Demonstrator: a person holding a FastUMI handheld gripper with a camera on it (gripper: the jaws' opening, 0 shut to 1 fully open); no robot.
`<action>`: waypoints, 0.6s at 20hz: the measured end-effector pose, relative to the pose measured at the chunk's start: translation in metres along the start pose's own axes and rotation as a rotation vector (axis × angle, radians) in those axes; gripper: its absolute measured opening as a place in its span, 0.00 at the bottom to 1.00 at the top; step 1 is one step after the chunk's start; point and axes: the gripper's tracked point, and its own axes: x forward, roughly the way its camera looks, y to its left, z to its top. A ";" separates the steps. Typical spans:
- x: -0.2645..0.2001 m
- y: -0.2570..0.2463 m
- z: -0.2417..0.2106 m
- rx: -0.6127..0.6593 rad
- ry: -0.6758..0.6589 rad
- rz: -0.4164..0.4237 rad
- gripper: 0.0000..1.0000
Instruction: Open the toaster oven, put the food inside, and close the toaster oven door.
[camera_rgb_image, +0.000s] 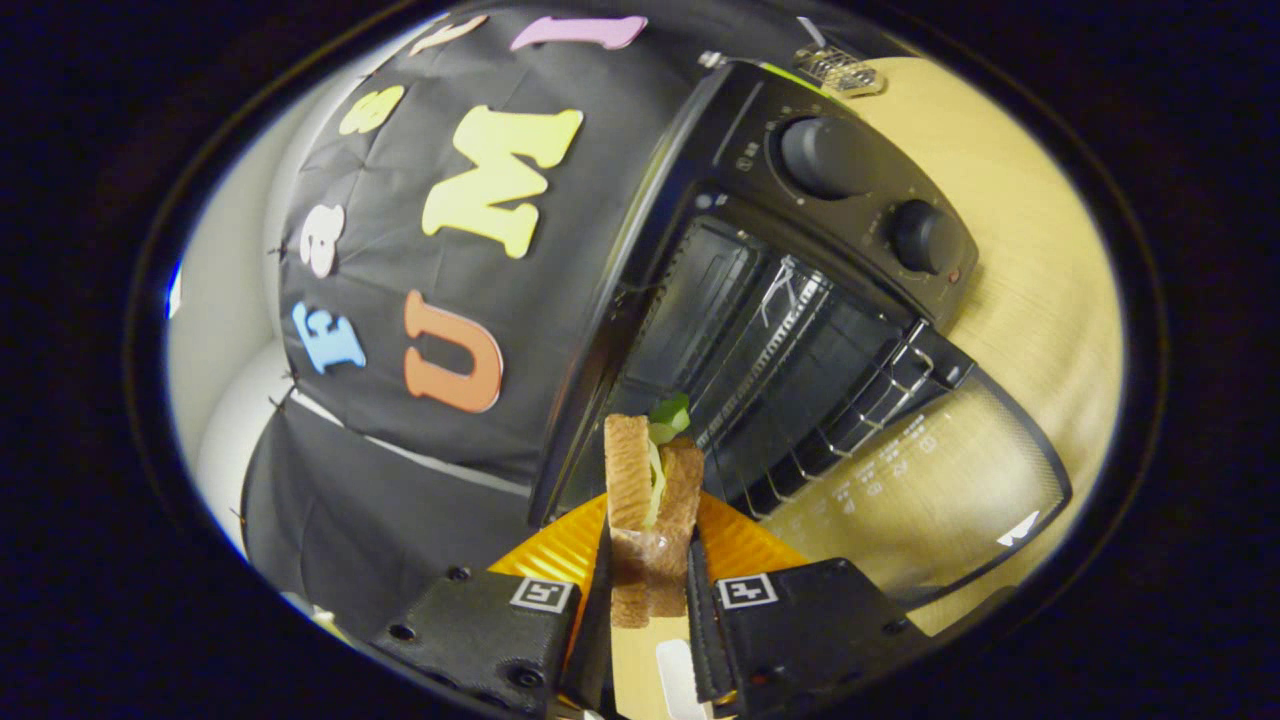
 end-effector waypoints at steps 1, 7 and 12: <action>0.009 -0.003 0.005 0.013 -0.035 0.011 0.39; 0.053 -0.009 0.008 -0.093 -0.095 0.024 0.39; 0.064 -0.018 0.031 -0.135 -0.199 0.000 0.39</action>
